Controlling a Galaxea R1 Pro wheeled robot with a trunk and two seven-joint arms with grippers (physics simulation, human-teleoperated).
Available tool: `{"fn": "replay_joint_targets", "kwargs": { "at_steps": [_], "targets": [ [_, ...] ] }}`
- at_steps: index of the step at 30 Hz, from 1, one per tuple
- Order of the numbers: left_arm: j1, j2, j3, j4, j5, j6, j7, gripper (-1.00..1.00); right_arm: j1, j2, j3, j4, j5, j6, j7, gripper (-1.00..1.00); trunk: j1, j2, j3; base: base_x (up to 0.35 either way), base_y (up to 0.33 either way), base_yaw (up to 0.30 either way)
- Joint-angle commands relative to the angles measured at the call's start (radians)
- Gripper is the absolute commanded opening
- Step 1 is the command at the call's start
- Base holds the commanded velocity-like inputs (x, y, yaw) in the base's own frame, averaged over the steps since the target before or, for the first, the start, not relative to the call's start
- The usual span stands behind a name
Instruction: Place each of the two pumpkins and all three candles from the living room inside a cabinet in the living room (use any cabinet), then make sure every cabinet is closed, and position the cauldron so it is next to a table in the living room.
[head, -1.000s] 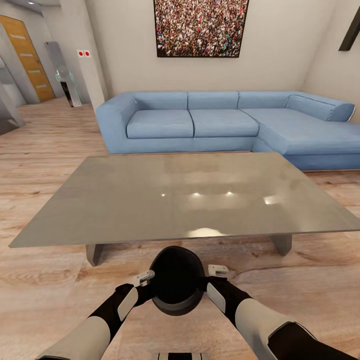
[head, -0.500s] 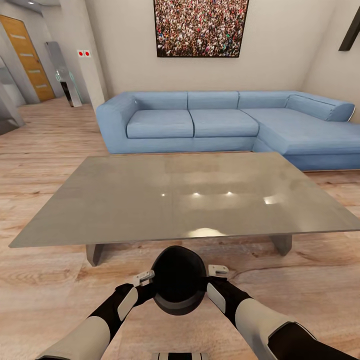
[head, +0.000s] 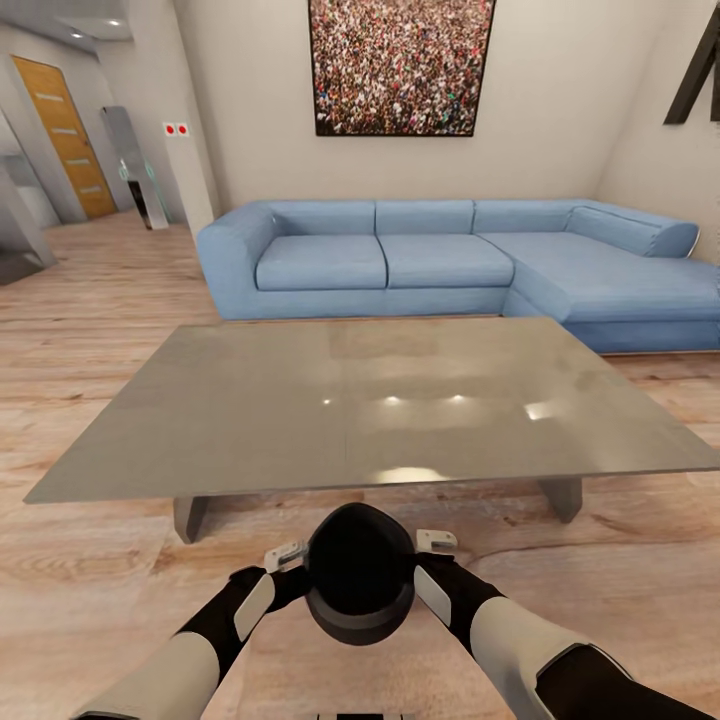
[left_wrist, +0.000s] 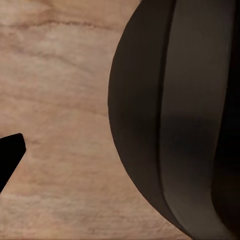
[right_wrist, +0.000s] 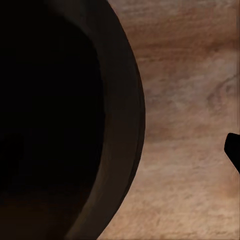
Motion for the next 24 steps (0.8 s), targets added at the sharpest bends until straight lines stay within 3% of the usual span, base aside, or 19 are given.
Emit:
{"fn": "replay_joint_targets", "kwargs": {
  "at_steps": [1, 13, 24],
  "targets": [
    [0.000, 0.001, -0.006, -0.002, 0.010, 0.005, 0.009, 1.00, 0.000, 0.000, 0.006, -0.001, -0.005, 0.005, -0.007, 1.00, -0.001, 0.000, 0.003, 0.000, 0.000, 0.000],
    [0.000, 0.001, -0.006, -0.005, 0.010, 0.008, 0.007, 1.00, 0.000, 0.000, 0.006, -0.001, -0.005, 0.005, -0.007, 1.00, -0.001, 0.000, 0.011, 0.000, 0.000, 0.000],
    [0.000, 0.001, -0.005, -0.005, 0.011, 0.008, 0.007, 1.00, 0.000, 0.000, 0.005, -0.001, -0.005, 0.005, -0.007, 1.00, -0.006, 0.003, 0.053, 0.000, 0.000, 0.000]
  ]
}}
